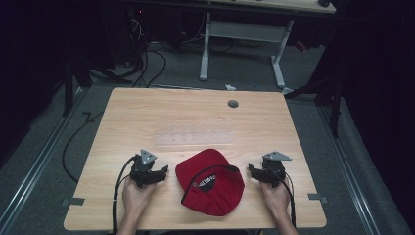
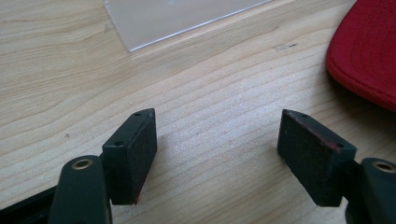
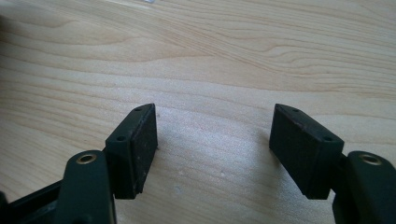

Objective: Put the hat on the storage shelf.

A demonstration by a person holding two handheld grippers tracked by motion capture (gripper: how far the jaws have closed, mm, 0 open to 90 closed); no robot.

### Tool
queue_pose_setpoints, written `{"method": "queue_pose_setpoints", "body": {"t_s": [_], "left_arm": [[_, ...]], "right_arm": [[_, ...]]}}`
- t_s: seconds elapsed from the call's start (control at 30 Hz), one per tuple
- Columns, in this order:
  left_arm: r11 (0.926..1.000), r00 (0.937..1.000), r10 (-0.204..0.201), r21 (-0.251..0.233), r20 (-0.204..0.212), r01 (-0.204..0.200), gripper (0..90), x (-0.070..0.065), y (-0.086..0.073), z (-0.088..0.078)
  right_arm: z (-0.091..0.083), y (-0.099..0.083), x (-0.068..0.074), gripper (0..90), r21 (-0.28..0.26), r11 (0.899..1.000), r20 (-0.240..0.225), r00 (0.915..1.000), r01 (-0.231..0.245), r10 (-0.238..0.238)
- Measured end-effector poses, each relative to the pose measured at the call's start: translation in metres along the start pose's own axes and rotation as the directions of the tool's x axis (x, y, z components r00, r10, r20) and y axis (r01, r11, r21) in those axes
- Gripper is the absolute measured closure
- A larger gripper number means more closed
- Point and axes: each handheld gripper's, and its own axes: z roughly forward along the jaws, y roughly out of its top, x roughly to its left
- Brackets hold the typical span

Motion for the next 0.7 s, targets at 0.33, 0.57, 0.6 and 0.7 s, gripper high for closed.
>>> {"method": "queue_pose_setpoints", "body": {"t_s": [0.33, 0.57, 0.6, 0.7], "left_arm": [[1.0, 1.0, 0.0, 0.0, 0.0, 0.0, 28.7, 0.0, -0.0001, -0.0001], [1.0, 1.0, -0.002, -0.001, -0.002, 0.002, 28.6, 0.0, 0.0, -0.0001], [1.0, 1.0, -0.002, -0.001, -0.002, 0.002, 28.6, 0.0, 0.0, -0.0001], [1.0, 1.0, -0.002, -0.001, -0.002, 0.002, 28.6, 0.0, 0.0, -0.0001]], "right_arm": [[0.0, 0.0, 0.0, 32.3, 0.0, 1.0, -0.001, 1.0, 0.0, 0.0], [-0.0015, -0.0011, 0.0008, 35.5, -0.003, 1.0, -0.005, 1.0, -0.007, 0.007], [-0.0024, -0.0019, 0.0008, 35.9, -0.006, 1.0, -0.017, 0.9999, -0.002, 0.002], [-0.003, -0.0024, 0.0009, 36.7, -0.006, 1.0, -0.016, 0.9999, 0.002, -0.002]]}}
